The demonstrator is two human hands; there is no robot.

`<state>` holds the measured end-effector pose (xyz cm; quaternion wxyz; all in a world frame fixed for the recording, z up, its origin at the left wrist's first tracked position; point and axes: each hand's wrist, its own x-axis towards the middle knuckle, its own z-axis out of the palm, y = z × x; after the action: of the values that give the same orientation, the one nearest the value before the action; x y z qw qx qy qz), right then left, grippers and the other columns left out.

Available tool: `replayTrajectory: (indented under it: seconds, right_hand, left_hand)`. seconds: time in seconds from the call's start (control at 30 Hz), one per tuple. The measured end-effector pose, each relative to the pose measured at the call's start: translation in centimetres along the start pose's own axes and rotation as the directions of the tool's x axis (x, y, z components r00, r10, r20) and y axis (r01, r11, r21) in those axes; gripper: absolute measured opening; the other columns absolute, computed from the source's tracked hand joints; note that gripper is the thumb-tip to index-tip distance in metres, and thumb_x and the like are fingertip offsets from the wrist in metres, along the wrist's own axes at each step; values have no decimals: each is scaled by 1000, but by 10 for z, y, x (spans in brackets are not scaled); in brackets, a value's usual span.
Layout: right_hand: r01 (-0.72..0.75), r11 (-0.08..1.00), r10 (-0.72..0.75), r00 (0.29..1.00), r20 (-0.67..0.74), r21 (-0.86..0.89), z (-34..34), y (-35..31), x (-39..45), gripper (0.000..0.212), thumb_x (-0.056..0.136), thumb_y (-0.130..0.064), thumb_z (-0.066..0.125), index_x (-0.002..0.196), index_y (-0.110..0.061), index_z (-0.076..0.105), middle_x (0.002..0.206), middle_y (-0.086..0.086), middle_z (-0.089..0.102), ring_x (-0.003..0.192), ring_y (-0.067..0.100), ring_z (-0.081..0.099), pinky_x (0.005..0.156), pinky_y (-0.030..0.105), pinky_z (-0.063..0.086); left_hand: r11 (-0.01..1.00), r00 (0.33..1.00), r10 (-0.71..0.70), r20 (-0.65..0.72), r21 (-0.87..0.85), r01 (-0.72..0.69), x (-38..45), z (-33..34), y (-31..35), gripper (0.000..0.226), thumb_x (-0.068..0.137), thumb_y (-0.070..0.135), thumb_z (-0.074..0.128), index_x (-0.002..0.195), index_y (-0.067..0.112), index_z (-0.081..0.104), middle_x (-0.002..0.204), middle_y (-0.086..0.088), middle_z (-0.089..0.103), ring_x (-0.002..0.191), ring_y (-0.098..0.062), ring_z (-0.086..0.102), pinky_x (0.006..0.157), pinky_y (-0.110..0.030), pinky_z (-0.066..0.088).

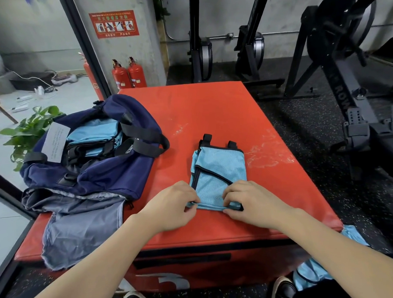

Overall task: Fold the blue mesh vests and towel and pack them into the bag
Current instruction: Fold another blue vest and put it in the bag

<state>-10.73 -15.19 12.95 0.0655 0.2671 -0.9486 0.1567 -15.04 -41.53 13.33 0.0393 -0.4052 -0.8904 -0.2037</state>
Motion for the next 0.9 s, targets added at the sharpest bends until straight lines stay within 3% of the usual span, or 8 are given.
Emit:
replayTrajectory:
  seconds: [0.17,0.3,0.43,0.53,0.6,0.7,0.8,0.9]
  right_hand:
    - [-51,991,51,999,0,121,1,-6,4,16,83,-36,59,82,-24,69,93,-15,68,90,7,60,83,35,50]
    - [-198,914,207,978,11,355,-2,-4,2,9,83,-26,71,79,-27,62,98,-19,65,101,1,56,92,32,47]
    - [-235,954,221,971,90,186,-4,-5,-4,25,80,-55,64,90,-35,51,125,-25,47,124,-2,36,106,26,33]
    - [-236,970,230,969,94,58,-9,-6,-6,26,76,-55,54,93,-39,43,125,-20,51,118,6,47,98,29,39]
    - [-302,943,298,953,50,140,-18,-7,-7,19,77,-39,58,91,-36,46,102,-16,63,93,11,59,81,33,46]
    - [-375,861,402,916,-8,343,-32,-4,-10,14,78,-24,64,83,-30,53,67,-9,62,59,11,50,61,30,42]
    - [-380,766,435,900,18,518,-41,-1,-11,18,80,-11,65,77,-27,56,58,-8,58,52,6,39,54,25,33]
    - [-393,730,461,887,22,559,-41,7,-5,15,83,-12,65,78,-26,61,64,0,62,57,8,44,58,29,35]
  left_hand:
    - [997,996,-71,50,3,71,1,1,4,43,86,58,63,113,25,70,106,18,60,108,2,46,93,-19,44]
    - [998,998,-56,16,12,56,5,5,7,32,94,42,59,116,21,70,106,13,60,108,-5,48,93,-28,48]
    - [1000,997,-15,-77,22,16,9,8,11,22,97,31,52,103,17,67,105,7,61,106,-13,54,93,-36,47]
    - [996,986,-75,-148,-59,67,13,7,15,17,98,29,58,107,17,65,111,6,64,112,-9,51,101,-27,40]
    - [985,982,-133,-134,-126,117,14,3,21,15,99,33,56,104,21,63,96,8,63,94,-6,50,89,-23,41]
    - [951,968,-210,-140,-258,169,15,-3,31,10,99,34,56,100,26,62,74,6,61,69,-8,50,64,-19,38]
    - [906,952,-256,-170,-386,175,15,-5,40,8,97,33,61,97,25,64,55,-3,51,47,-11,38,50,-20,32]
    - [881,931,-312,-188,-424,209,19,-3,45,9,96,32,63,92,24,64,47,4,37,42,-11,32,46,-18,26]
